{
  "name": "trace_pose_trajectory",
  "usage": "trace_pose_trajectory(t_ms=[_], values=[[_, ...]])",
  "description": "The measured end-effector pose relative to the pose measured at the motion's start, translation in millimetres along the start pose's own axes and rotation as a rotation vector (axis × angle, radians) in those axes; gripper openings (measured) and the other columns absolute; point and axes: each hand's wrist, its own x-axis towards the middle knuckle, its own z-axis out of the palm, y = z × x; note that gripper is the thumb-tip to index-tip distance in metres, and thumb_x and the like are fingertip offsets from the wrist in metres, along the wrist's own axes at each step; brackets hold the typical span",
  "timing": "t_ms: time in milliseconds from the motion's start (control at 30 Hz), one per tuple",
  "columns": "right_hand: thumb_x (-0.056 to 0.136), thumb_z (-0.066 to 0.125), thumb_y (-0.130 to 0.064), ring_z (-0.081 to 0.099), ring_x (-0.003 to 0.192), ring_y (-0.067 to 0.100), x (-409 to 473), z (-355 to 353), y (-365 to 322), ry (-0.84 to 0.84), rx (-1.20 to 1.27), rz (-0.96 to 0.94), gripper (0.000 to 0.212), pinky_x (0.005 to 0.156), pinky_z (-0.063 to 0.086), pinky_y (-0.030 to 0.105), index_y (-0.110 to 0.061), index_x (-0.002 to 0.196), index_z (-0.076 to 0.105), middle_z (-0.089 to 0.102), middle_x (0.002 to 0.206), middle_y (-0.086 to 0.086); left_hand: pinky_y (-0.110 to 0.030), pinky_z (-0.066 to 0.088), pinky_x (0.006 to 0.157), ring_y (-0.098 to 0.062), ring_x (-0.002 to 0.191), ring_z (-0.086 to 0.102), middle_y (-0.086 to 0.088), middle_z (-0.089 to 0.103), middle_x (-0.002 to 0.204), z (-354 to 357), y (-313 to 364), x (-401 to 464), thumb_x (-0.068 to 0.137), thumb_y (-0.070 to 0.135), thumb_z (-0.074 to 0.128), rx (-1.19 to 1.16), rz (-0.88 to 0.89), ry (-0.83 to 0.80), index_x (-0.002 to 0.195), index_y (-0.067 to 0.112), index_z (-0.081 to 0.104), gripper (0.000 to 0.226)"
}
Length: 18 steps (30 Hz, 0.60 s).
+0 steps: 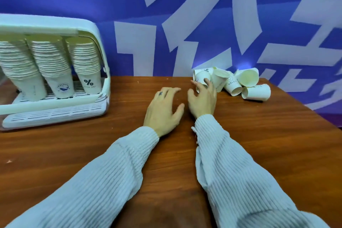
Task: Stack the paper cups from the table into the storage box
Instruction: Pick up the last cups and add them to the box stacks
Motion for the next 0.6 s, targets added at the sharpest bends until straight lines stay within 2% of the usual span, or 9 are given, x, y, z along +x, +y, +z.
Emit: trace_pose_trajectory(t_ms=[100,233,267,333,400,467,533,600], values=[[0.095,0.06,-0.037,0.016,0.155,0.027,22.6,4.7,16.2,0.0,-0.03,0.111,0.043,0.123,0.023,0.044,-0.036,0.137,0.061,0.022,0.167,0.011,-0.034,0.047,0.102,-0.012,0.131,0.047,0.007,0.048,0.142,5.1,-0.7,-5.9,0.097,0.037,0.058,0.014,0.033,-0.083,0.145,0.025,0.046,0.051],[0.099,0.058,-0.039,0.012,0.157,0.031,45.2,17.8,27.0,-0.12,-0.151,0.097,0.048,0.124,0.022,0.046,-0.033,0.147,0.053,0.011,0.171,0.013,-0.033,0.048,0.099,-0.011,0.13,0.047,0.008,0.047,0.142,5.7,0.0,-6.5,0.097,0.036,0.058,0.004,0.049,-0.079,0.147,0.026,0.044,0.053],[0.099,0.059,-0.039,0.015,0.157,0.031,48.4,20.7,28.6,-0.145,-0.173,0.095,0.046,0.124,0.023,0.047,-0.032,0.145,0.055,0.013,0.171,0.011,-0.032,0.048,0.098,-0.011,0.129,0.047,0.008,0.046,0.142,4.6,-0.9,-5.7,0.097,0.037,0.058,0.004,0.04,-0.085,0.147,0.026,0.044,0.053],[0.097,0.064,-0.036,0.033,0.148,0.032,50.4,23.9,28.9,-0.11,-0.181,0.104,0.032,0.118,0.034,0.048,-0.03,0.129,0.065,0.025,0.165,0.009,-0.032,0.047,0.098,-0.011,0.128,0.048,0.008,0.046,0.143,2.9,-3.8,-2.6,0.097,0.037,0.059,0.004,0.016,-0.081,0.147,0.027,0.044,0.053],[0.095,0.067,-0.031,0.053,0.127,0.033,46.2,20.1,25.2,-0.018,-0.146,0.133,0.016,0.104,0.046,0.047,-0.027,0.11,0.067,0.037,0.149,0.006,-0.033,0.048,0.1,-0.011,0.128,0.049,0.008,0.045,0.143,2.4,-5.4,-1.3,0.097,0.037,0.059,-0.011,-0.015,-0.072,0.147,0.026,0.045,0.052],[0.093,0.066,-0.03,0.059,0.107,0.028,37.2,12.3,19.6,0.042,-0.07,0.156,0.011,0.093,0.049,0.042,-0.025,0.102,0.063,0.044,0.135,0.004,-0.035,0.047,0.104,-0.012,0.128,0.05,0.007,0.045,0.143,3.4,-7.2,-1.2,0.098,0.038,0.059,-0.065,-0.092,-0.07,0.147,0.025,0.045,0.052],[0.087,0.068,-0.028,0.057,0.096,0.023,25.0,7.9,13.3,0.036,0.132,0.15,0.019,0.088,0.047,0.04,-0.021,0.1,0.056,0.052,0.12,0.001,-0.042,0.048,0.107,-0.014,0.127,0.052,0.005,0.043,0.147,5.6,-11.8,1.3,0.096,0.046,0.059,-0.174,-0.23,-0.057,0.15,0.026,0.04,0.06],[0.082,0.072,-0.028,0.059,0.097,0.026,7.6,10.2,7.2,-0.109,0.453,0.126,0.026,0.091,0.051,0.048,-0.021,0.099,0.053,0.058,0.104,0.0,-0.046,0.048,0.108,-0.016,0.128,0.054,0.002,0.037,0.156,4.8,-13.6,4.9,0.088,0.062,0.061,-0.32,-0.388,-0.044,0.157,0.029,0.025,0.084]])
